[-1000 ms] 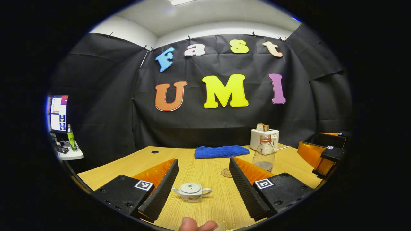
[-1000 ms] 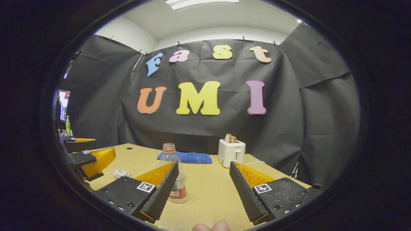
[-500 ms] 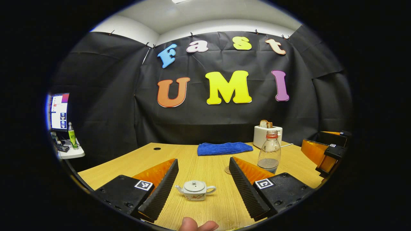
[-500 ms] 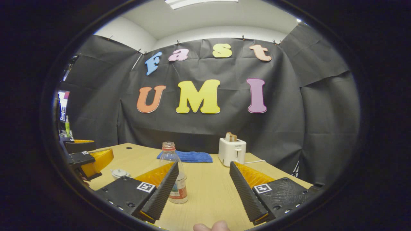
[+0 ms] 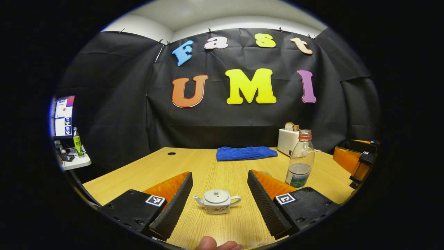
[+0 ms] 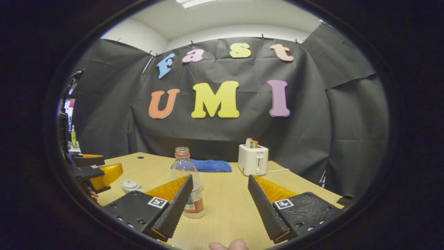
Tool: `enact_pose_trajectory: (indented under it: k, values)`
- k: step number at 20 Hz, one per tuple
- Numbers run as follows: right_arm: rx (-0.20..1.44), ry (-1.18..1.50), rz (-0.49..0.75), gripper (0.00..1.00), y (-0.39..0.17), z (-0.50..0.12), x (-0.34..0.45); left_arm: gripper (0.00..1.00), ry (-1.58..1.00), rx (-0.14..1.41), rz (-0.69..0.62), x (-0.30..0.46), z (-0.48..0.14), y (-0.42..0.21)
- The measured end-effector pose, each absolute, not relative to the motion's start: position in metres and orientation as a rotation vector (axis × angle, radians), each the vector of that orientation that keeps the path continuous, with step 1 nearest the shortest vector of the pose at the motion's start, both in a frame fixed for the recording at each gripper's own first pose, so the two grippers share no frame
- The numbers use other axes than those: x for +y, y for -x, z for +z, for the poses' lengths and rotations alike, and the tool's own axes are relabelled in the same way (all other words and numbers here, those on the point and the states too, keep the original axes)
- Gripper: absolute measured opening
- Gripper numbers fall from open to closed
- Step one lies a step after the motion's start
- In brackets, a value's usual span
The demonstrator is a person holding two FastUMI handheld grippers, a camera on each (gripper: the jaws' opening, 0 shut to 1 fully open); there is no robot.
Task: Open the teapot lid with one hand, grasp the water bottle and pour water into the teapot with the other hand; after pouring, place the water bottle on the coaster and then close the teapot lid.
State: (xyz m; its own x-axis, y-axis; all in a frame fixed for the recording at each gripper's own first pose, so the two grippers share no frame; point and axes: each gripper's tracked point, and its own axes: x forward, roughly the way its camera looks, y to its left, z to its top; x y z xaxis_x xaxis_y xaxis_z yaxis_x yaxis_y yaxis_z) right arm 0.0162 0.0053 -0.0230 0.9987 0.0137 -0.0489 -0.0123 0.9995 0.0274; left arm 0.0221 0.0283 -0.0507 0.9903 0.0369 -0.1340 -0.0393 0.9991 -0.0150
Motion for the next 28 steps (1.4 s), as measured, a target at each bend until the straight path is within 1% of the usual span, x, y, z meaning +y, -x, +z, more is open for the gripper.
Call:
enact_pose_trajectory:
  k: [1, 2, 3, 4, 5, 7, 10, 11, 12, 13, 14, 15, 16, 17, 18, 19, 20, 21, 23, 24, 25, 26, 27, 28]
  values:
    - [0.054, -0.026, 0.009, 0.99, -0.017, -0.025, 0.004, 0.98, 0.010, 0.147, 0.039, 0.029, -0.054, -0.024]
    - [0.059, -0.025, 0.005, 0.95, -0.018, -0.028, 0.003, 0.98, 0.003, 0.161, 0.037, 0.031, -0.059, -0.026]
    - [0.064, -0.025, 0.002, 0.95, -0.019, -0.029, 0.001, 0.97, 0.001, 0.175, 0.031, 0.030, -0.065, -0.029]
    - [0.068, -0.027, -0.001, 0.95, -0.020, -0.031, 0.000, 0.95, 0.003, 0.193, 0.019, 0.028, -0.070, -0.032]
    - [0.072, -0.026, -0.005, 0.95, -0.021, -0.034, -0.001, 0.89, 0.010, 0.218, 0.006, 0.026, -0.078, -0.035]
    - [0.076, -0.011, -0.018, 0.95, -0.023, -0.036, -0.005, 0.83, 0.019, 0.247, 0.004, 0.027, -0.086, -0.039]
    - [0.064, 0.019, -0.026, 0.95, -0.025, -0.035, -0.005, 0.78, 0.016, 0.283, 0.002, 0.031, -0.095, -0.048]
    - [0.059, 0.026, -0.028, 0.95, -0.025, -0.035, -0.006, 0.75, 0.018, 0.299, -0.001, 0.031, -0.099, -0.051]
    - [0.055, 0.031, -0.032, 0.98, -0.025, -0.034, -0.007, 0.74, 0.023, 0.317, -0.003, 0.032, -0.103, -0.052]
    - [0.053, 0.034, -0.037, 0.98, -0.026, -0.034, -0.009, 0.70, 0.027, 0.335, -0.007, 0.031, -0.106, -0.054]
    - [0.052, 0.035, -0.042, 0.95, -0.027, -0.033, -0.012, 0.69, 0.030, 0.348, -0.009, 0.032, -0.110, -0.055]
    - [0.053, 0.033, -0.047, 0.99, -0.028, -0.035, -0.014, 0.66, 0.030, 0.360, -0.006, 0.032, -0.112, -0.056]
    - [0.056, 0.029, -0.051, 0.99, -0.028, -0.035, -0.016, 0.66, 0.028, 0.370, -0.007, 0.032, -0.115, -0.057]
    - [0.059, 0.025, -0.054, 0.95, -0.029, -0.038, -0.018, 0.62, 0.026, 0.377, -0.007, 0.032, -0.117, -0.059]
    - [0.064, 0.023, -0.053, 0.99, -0.030, -0.039, -0.018, 0.60, 0.023, 0.381, -0.001, 0.033, -0.118, -0.059]
    - [0.070, 0.021, -0.051, 0.99, -0.032, -0.042, -0.018, 0.53, 0.018, 0.379, 0.006, 0.035, -0.118, -0.059]
    - [0.077, 0.019, -0.046, 0.99, -0.032, -0.043, -0.018, 0.50, 0.009, 0.377, 0.016, 0.037, -0.118, -0.060]
    - [0.082, 0.015, -0.039, 0.99, -0.033, -0.046, -0.016, 0.43, 0.004, 0.375, 0.025, 0.039, -0.118, -0.061]
    - [0.096, 0.009, -0.023, 0.99, -0.035, -0.051, -0.012, 0.34, -0.004, 0.368, 0.026, 0.040, -0.118, -0.065]
    - [0.102, 0.004, -0.006, 0.99, -0.035, -0.053, -0.009, 0.31, -0.007, 0.365, 0.027, 0.041, -0.118, -0.065]
    - [0.111, -0.002, 0.016, 0.99, -0.036, -0.056, -0.005, 0.24, -0.002, 0.362, 0.022, 0.040, -0.117, -0.066]
    - [0.122, -0.009, 0.037, 0.95, -0.036, -0.059, -0.001, 0.19, 0.003, 0.361, 0.018, 0.039, -0.117, -0.066]
    - [0.134, -0.013, 0.057, 0.95, -0.036, -0.062, 0.004, 0.16, 0.003, 0.357, 0.014, 0.038, -0.117, -0.066]
    - [0.143, -0.016, 0.074, 0.99, -0.037, -0.064, 0.009, 0.14, -0.001, 0.351, 0.014, 0.038, -0.116, -0.067]
